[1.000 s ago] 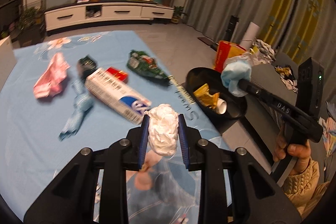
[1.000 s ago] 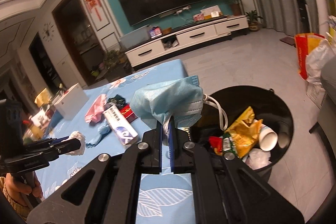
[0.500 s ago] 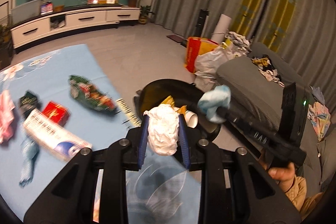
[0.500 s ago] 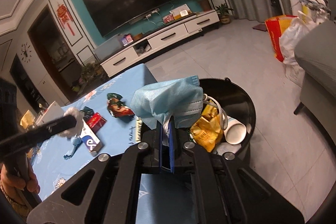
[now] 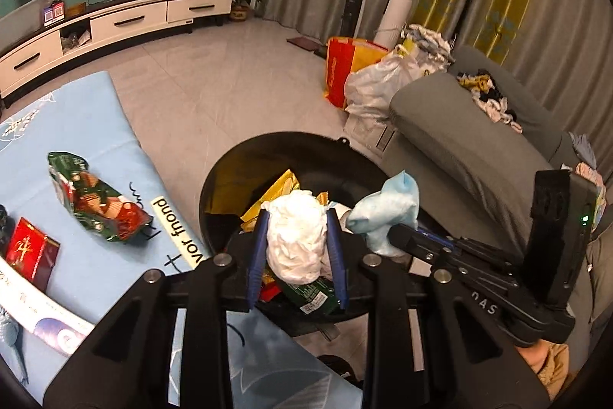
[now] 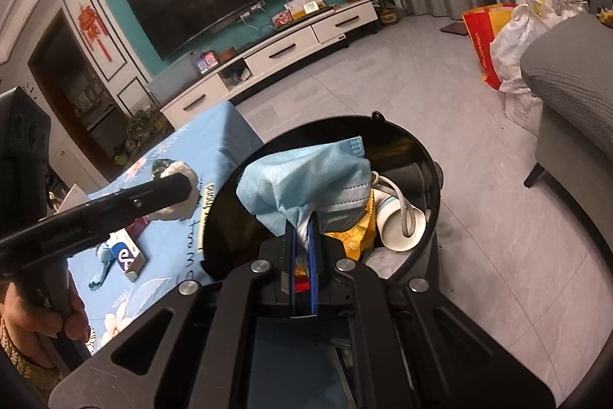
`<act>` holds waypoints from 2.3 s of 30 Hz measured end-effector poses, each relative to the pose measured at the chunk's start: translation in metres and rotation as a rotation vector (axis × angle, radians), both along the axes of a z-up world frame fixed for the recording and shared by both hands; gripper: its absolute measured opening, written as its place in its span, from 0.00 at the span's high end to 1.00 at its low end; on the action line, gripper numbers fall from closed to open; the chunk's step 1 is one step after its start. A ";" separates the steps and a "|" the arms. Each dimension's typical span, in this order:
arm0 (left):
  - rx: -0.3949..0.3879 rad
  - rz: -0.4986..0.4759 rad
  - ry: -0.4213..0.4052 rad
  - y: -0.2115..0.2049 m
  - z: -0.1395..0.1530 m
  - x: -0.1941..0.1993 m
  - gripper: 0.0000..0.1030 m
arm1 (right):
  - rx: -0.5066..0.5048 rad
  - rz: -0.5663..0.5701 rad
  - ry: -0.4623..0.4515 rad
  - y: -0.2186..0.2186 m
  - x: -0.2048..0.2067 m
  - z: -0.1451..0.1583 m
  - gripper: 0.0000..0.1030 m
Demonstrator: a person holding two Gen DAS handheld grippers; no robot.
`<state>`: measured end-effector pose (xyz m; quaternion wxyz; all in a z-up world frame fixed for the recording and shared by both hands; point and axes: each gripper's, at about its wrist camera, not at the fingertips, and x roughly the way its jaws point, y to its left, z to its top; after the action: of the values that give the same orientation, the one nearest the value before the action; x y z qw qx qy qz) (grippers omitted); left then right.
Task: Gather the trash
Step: 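Open both grippers to drop the tissue and mask into the bin, then move both tools back over the table toward the remaining trash, then grasp the white-and-blue ointment box with the right gripper while the left grasps the blue knotted cloth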
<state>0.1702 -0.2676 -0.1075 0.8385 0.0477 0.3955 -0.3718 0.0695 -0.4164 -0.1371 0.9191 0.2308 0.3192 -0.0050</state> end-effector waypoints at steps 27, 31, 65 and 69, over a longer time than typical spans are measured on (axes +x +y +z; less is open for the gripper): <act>-0.009 0.081 -0.008 0.064 0.006 -0.032 0.09 | 0.036 -0.022 0.004 0.003 -0.002 0.010 0.37; 0.016 0.174 -0.003 0.116 0.007 -0.052 0.05 | 0.044 0.030 -0.007 0.020 -0.004 0.020 0.33; -0.057 0.647 0.172 0.340 -0.035 -0.109 0.03 | -0.174 0.541 0.165 0.236 0.031 0.033 0.04; -0.055 0.632 0.171 0.336 -0.037 -0.099 0.03 | -0.205 0.544 0.161 0.244 0.043 0.029 0.04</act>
<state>0.0708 0.0688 -0.1447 0.8772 -0.1315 0.4493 -0.1066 0.1129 -0.1722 -0.1080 0.8770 0.0417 0.4389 0.1910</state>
